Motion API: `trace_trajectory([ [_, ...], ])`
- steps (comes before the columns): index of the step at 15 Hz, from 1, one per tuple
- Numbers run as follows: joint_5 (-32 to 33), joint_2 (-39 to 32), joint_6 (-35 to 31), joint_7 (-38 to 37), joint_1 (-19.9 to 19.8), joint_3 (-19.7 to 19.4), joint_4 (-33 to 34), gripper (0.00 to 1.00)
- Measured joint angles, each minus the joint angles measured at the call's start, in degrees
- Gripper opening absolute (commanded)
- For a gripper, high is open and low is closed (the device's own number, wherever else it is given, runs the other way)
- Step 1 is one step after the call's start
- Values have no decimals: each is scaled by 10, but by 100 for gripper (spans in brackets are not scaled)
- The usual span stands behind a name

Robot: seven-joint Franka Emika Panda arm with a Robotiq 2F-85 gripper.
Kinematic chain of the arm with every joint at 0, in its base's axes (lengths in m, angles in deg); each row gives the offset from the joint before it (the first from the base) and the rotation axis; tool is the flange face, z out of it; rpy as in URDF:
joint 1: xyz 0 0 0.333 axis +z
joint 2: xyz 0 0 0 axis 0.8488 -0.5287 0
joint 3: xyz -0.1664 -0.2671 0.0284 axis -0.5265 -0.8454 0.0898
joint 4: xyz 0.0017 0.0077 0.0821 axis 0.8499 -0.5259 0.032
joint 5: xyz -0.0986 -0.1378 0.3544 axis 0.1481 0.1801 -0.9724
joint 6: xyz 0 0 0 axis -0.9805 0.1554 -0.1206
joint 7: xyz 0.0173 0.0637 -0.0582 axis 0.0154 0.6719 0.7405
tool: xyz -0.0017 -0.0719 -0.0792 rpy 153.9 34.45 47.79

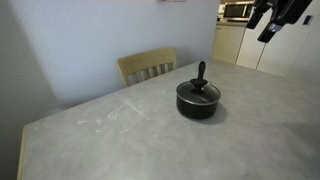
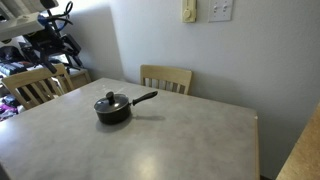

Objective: Remove the glass lid from the black pot

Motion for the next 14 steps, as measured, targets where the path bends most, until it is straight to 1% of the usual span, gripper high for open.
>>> trace_trajectory([
  [2, -46, -9, 6, 48, 10, -12, 0, 100],
  [4, -123, -25, 20, 131, 28, -35, 3, 100],
  [6, -190, -45, 59, 211, 35, -53, 15, 100],
  [7, -213, -56, 83, 242, 34, -58, 26, 100],
  [8, -226, -68, 107, 264, 31, -61, 37, 100],
  [10, -229, -94, 147, 284, 19, -60, 64, 100],
  [12, -220, -121, 171, 285, 4, -54, 93, 100],
  [14, -195, -148, 179, 273, -12, -44, 124, 100],
])
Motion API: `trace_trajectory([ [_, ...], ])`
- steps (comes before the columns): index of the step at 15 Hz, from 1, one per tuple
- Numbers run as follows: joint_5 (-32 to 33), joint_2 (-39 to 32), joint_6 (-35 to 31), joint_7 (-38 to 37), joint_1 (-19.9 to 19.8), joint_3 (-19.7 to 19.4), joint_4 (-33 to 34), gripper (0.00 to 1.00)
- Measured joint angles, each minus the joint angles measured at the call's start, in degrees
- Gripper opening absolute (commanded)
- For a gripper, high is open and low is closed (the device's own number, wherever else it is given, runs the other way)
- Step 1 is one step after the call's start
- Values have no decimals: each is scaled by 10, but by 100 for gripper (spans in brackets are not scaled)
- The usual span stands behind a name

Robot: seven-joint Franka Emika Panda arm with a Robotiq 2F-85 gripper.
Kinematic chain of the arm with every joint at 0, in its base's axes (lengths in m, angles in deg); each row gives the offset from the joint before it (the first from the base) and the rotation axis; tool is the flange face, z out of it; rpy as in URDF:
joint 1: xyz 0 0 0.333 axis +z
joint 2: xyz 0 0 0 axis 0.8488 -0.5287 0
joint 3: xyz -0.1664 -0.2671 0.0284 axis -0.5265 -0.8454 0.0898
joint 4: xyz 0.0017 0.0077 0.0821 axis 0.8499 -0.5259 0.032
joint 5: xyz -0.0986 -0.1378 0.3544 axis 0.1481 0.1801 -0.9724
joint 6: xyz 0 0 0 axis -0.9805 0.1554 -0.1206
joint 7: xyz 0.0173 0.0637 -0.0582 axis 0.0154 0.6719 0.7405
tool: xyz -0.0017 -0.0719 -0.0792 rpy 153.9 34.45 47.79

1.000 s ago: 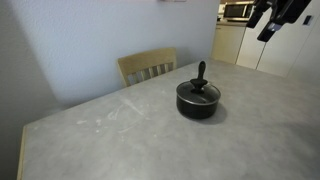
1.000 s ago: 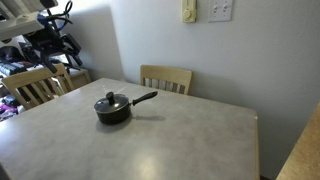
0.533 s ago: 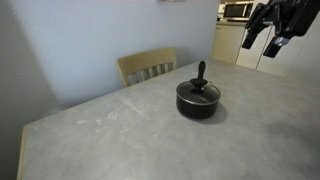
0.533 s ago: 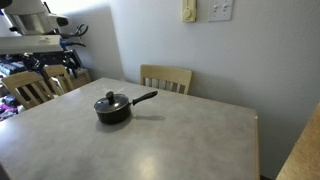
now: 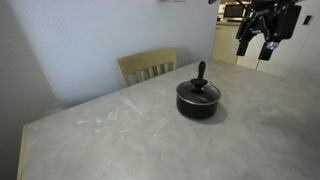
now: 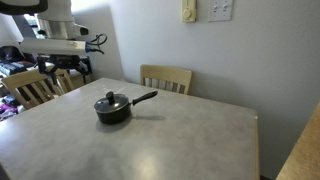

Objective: Remove the glass lid from the black pot

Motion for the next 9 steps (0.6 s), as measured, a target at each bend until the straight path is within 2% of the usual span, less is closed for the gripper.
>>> trace_trajectory([
  [4, 62, -53, 0, -32, -19, 26, 57, 100],
  [9, 92, -123, -29, -36, -31, 53, 99, 100],
])
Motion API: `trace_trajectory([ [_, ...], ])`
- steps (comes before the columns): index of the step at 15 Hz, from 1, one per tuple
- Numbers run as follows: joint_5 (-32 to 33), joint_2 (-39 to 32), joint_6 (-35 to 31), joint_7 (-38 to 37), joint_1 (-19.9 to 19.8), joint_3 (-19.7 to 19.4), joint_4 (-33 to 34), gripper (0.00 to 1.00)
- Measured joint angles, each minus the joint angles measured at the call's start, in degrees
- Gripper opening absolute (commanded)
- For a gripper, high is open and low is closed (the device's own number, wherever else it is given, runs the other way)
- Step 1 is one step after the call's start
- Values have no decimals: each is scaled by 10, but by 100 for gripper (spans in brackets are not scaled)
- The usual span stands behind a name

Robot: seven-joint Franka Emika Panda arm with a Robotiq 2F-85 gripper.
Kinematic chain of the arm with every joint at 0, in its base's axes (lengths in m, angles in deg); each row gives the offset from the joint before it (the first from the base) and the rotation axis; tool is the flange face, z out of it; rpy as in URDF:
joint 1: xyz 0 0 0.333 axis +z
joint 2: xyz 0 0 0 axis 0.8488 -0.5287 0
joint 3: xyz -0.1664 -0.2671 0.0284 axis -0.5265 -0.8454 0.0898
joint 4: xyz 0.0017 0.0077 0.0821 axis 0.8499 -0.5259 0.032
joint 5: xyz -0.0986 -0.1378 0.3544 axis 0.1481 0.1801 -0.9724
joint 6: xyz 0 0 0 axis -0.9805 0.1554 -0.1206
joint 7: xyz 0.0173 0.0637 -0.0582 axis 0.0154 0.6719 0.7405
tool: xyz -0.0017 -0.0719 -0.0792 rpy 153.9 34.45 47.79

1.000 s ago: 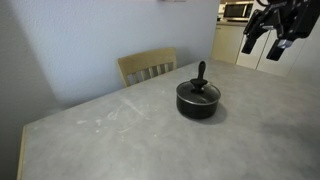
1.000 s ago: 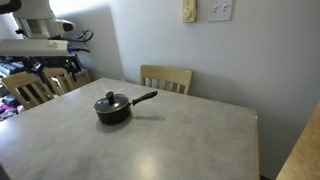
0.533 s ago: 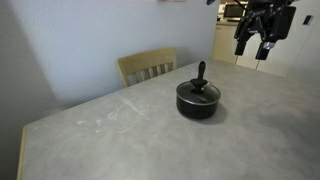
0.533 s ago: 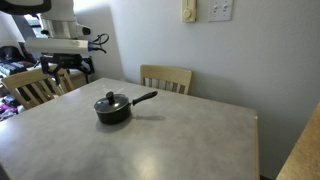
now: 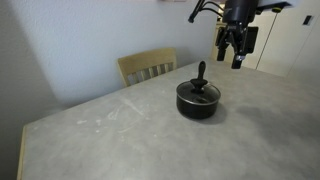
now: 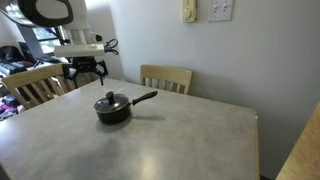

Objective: Remove the glass lid from the black pot

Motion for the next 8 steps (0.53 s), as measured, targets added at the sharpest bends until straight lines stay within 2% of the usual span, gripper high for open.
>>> trace_trajectory([
  [4, 20, -52, -27, -4, -11, 12, 17, 100],
  [8, 21, -60, -29, -4, -14, 15, 25, 100],
])
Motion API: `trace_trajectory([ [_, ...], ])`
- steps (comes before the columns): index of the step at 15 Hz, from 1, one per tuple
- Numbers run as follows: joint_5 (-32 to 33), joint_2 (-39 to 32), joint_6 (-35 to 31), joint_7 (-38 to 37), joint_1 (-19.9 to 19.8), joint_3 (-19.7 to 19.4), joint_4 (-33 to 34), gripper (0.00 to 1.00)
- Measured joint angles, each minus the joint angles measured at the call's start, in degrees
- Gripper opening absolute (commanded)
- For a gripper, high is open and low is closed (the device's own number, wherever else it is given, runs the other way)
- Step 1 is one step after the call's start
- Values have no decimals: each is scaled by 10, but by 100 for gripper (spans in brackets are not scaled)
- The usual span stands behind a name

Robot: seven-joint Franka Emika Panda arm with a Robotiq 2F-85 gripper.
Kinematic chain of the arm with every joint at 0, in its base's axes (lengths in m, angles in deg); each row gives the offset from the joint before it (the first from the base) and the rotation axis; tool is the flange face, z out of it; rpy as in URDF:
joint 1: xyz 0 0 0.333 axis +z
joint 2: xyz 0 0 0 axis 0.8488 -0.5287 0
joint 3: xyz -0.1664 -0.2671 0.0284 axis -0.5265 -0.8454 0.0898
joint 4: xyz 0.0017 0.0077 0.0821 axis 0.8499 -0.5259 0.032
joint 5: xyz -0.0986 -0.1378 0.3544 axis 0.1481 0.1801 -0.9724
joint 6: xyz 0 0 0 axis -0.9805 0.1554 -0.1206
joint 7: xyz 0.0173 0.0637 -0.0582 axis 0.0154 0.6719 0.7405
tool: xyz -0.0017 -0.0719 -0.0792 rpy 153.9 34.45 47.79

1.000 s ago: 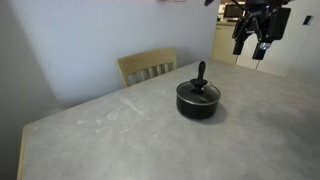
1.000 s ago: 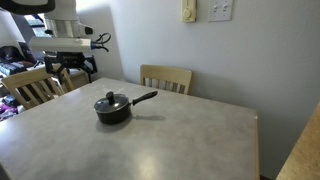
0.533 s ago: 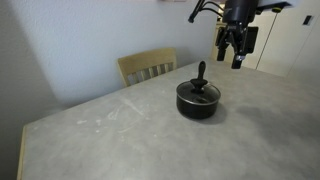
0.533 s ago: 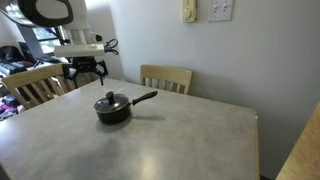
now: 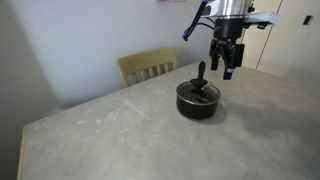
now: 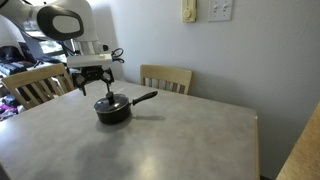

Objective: Remove the glass lid from the black pot

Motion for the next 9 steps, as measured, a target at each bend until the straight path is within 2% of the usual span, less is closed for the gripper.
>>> trace_trajectory([
  [3, 1, -2, -12, -7, -4, 5, 0, 100],
  [9, 23, -43, -79, -31, -15, 8, 16, 100],
])
